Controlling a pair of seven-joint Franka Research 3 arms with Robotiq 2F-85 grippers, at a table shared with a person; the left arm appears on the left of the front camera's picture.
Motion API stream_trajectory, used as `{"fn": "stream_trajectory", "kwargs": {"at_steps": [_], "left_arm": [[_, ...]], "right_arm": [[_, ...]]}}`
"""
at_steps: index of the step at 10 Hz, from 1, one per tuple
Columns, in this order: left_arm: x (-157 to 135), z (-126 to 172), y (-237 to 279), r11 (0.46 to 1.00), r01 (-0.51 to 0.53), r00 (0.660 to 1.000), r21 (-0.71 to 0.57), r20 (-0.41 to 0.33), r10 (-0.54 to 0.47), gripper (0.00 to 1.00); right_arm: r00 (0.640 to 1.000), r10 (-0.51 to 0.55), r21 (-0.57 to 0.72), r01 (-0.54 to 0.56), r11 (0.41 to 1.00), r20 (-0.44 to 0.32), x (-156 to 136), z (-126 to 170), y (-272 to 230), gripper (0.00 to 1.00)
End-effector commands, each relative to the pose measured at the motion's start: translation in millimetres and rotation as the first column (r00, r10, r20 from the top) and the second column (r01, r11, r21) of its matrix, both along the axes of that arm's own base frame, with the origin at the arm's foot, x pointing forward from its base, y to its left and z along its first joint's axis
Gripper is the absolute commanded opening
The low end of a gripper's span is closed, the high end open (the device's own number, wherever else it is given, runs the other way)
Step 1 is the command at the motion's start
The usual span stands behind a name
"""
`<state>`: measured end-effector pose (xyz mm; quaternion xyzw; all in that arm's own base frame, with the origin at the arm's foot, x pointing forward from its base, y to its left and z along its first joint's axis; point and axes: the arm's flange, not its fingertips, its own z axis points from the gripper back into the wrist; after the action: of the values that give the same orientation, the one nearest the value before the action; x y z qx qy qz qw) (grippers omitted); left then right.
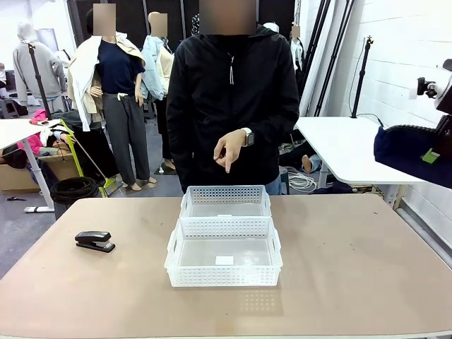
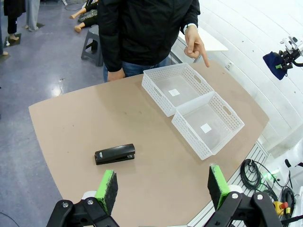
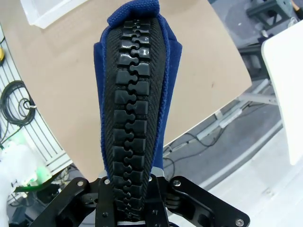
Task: Distribute items into two baskets.
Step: Move the picked Pencil pouch towards the Organizing basket indicated by the person, stopping as directed.
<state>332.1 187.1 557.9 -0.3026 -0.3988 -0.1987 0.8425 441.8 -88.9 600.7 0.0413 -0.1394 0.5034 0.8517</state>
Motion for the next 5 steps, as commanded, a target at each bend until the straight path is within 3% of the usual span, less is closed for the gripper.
{"fn": "stream_trajectory", "kwargs": {"at_steps": [1, 5], "left_arm": [[0.5, 0.0, 1.0, 1.0, 0.006, 1.0, -0.014, 0.022, -0.005, 1.0], [0.5, 0.0, 1.0, 1.0, 0.006, 1.0, -0.014, 0.022, -0.005, 1.0]], "right_arm": [[1.0, -0.003, -0.006, 0.003, 1.0, 0.002, 2.9, 1.9, 1.0, 0.0], [1.0, -0.003, -0.006, 0.003, 1.0, 0.002, 2.9, 1.9, 1.0, 0.0]]}}
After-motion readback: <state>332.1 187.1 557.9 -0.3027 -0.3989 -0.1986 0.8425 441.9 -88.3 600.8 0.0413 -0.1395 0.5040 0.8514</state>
